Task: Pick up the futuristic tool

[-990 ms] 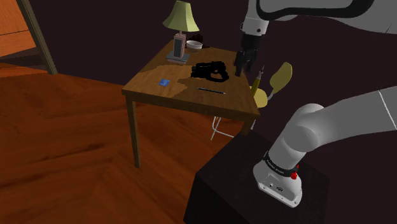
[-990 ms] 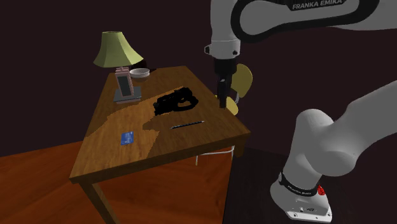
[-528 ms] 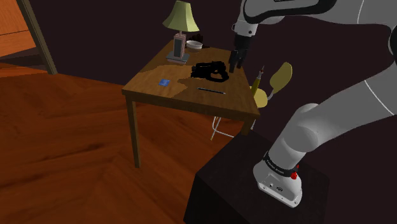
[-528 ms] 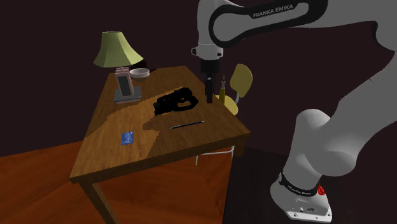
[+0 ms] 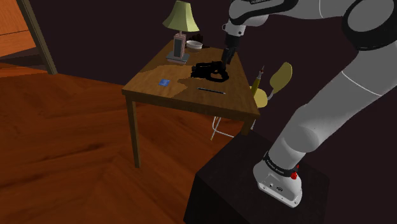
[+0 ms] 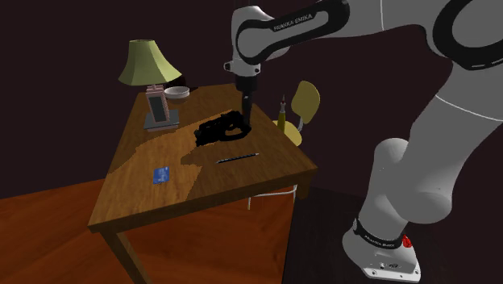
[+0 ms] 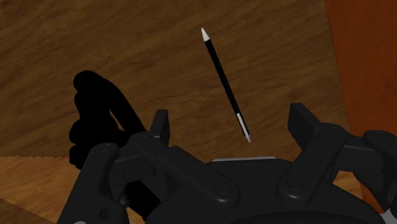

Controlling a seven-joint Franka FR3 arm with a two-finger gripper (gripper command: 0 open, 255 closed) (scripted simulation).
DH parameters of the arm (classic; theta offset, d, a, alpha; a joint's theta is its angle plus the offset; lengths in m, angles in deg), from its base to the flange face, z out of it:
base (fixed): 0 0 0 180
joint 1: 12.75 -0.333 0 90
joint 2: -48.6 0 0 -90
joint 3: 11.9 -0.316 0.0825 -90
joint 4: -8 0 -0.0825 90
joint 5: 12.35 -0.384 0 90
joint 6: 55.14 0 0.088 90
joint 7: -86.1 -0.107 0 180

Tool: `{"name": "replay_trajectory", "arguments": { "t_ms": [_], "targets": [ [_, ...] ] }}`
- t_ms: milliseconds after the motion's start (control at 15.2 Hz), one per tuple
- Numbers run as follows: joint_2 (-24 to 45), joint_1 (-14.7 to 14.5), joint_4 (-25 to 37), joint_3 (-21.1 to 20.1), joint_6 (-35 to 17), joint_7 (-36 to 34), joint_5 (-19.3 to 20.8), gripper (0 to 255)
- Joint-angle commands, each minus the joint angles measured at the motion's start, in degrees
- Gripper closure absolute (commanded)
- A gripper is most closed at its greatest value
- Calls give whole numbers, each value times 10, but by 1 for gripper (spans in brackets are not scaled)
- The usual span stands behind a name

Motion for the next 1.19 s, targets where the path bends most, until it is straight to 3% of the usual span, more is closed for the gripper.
{"name": "replay_trajectory", "arguments": {
  "t_ms": [0,330,726,1122],
  "targets": [
    [44,-1,40,13,-9,42,-15,0],
    [159,7,149,30,-18,137,-67,0],
    [303,40,317,24,4,233,-132,0],
    [309,40,280,21,-39,238,-136,0]
  ]
}}
